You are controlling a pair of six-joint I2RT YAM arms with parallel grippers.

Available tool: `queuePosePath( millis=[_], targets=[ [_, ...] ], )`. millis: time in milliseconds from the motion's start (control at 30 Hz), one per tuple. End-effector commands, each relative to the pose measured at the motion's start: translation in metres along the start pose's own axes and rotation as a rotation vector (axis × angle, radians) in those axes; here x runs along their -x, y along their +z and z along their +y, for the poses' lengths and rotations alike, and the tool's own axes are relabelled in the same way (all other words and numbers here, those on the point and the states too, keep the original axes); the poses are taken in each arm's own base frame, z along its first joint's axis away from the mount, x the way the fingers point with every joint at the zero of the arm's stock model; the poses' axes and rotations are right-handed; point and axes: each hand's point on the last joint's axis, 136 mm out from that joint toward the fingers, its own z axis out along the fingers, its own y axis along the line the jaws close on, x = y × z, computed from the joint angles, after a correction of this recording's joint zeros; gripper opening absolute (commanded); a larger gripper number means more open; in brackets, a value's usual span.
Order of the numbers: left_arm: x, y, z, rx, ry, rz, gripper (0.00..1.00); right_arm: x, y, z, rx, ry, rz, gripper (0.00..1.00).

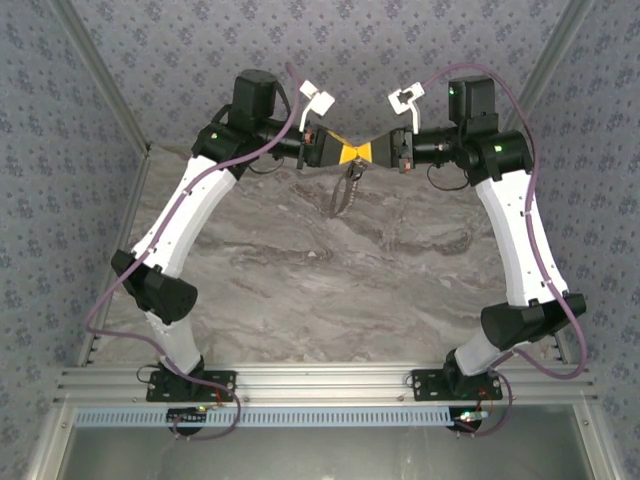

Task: Put the keys on the keyring

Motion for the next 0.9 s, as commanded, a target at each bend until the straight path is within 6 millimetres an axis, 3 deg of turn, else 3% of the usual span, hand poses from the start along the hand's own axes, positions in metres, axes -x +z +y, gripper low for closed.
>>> queuePosePath(
  millis=[0, 67, 133, 233, 300, 367, 467, 867],
  targets=[
    [0.009, 0.003, -0.01, -0.034, 0.052, -0.024, 0.0, 0.003, -0.005, 0.011, 0.017, -0.017, -0.02, 0.0],
    [0.015, 0.001, -0.011, -0.019, 0.066, -0.042, 0.0, 0.006, -0.008, 0.009, 0.004, -0.012, -0.033, 0.04],
    [0.021, -0.001, -0.013, -0.003, 0.084, -0.064, 0.0, 0.013, -0.018, 0.005, -0.006, 0.004, -0.081, 0.23],
    [0.032, -0.006, -0.016, 0.018, 0.1, -0.098, 0.0, 0.034, -0.046, 0.001, -0.009, 0.005, -0.226, 0.43],
    [0.038, -0.009, -0.019, 0.029, 0.112, -0.12, 0.0, 0.045, -0.065, -0.003, 0.008, 0.03, -0.318, 0.49],
    [0.046, -0.012, -0.025, 0.033, 0.127, -0.145, 0.0, 0.053, -0.08, -0.004, 0.037, 0.055, -0.393, 0.51],
    [0.057, -0.017, -0.033, 0.034, 0.151, -0.183, 0.0, 0.057, -0.083, -0.003, 0.066, 0.062, -0.429, 0.52],
    [0.091, -0.03, -0.064, 0.011, 0.2, -0.292, 0.0, 0.055, -0.052, 0.02, 0.132, 0.039, -0.425, 0.56]
  ],
)
